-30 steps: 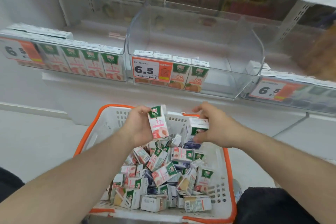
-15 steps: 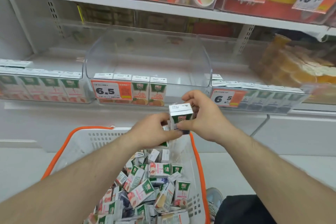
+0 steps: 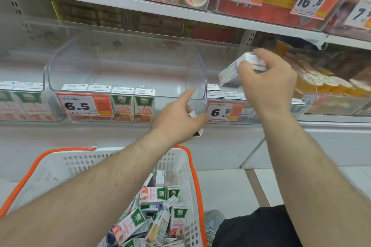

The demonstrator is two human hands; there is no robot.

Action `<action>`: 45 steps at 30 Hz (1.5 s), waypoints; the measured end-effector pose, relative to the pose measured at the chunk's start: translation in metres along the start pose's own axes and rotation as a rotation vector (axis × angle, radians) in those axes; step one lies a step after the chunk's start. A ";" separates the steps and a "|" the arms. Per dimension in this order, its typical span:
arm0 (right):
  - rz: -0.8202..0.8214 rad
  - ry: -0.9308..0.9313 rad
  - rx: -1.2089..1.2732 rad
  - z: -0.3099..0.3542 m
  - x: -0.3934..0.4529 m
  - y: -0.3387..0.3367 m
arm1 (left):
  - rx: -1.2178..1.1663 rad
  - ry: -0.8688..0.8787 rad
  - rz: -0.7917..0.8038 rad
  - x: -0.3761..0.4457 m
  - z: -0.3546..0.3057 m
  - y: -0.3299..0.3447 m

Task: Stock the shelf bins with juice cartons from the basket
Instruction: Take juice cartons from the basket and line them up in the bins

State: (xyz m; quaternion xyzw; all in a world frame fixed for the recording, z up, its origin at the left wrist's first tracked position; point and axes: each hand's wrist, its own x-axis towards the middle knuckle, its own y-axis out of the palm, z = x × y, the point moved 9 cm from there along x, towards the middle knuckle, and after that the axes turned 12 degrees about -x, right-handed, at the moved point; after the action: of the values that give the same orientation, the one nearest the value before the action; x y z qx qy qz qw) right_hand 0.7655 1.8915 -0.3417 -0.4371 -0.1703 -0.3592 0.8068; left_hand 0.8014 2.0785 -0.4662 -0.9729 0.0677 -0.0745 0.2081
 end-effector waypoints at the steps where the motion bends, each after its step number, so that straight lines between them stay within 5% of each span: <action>1: 0.009 0.029 -0.025 -0.011 0.012 0.004 | -0.018 -0.019 0.017 0.003 0.000 0.006; 6: 0.273 0.073 -0.345 -0.051 0.041 0.064 | -0.063 -0.098 0.067 0.014 0.008 0.028; 13: 0.614 0.122 -0.451 -0.066 0.040 0.125 | -0.113 -0.111 0.048 0.019 0.013 0.029; 30: 0.834 0.136 -0.604 -0.065 0.030 0.140 | -0.305 -0.116 0.007 0.021 0.016 0.024; 34: 0.706 0.054 -0.759 -0.059 0.025 0.134 | -0.447 -0.110 -0.131 0.007 0.017 0.000; 37: 0.249 -0.084 -0.672 -0.017 0.029 0.097 | -0.599 -0.253 -0.168 -0.001 0.027 -0.009; 39: 0.067 -0.211 -0.363 0.021 0.014 0.071 | -0.757 -0.397 -0.180 -0.008 0.037 -0.009; 42: 0.454 -0.235 0.051 0.060 -0.025 0.081 | -0.962 -0.514 -0.224 -0.018 0.047 -0.015; 45: 0.983 -0.226 0.024 0.074 -0.079 0.115 | -1.107 -0.517 -0.246 -0.025 0.047 -0.026</action>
State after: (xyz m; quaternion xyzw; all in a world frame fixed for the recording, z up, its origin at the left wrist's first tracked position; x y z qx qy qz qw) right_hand 0.7978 2.0283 -0.4133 -0.4924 -0.0349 0.1149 0.8621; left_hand 0.7876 2.1248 -0.5011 -0.9237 -0.0691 0.1862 -0.3275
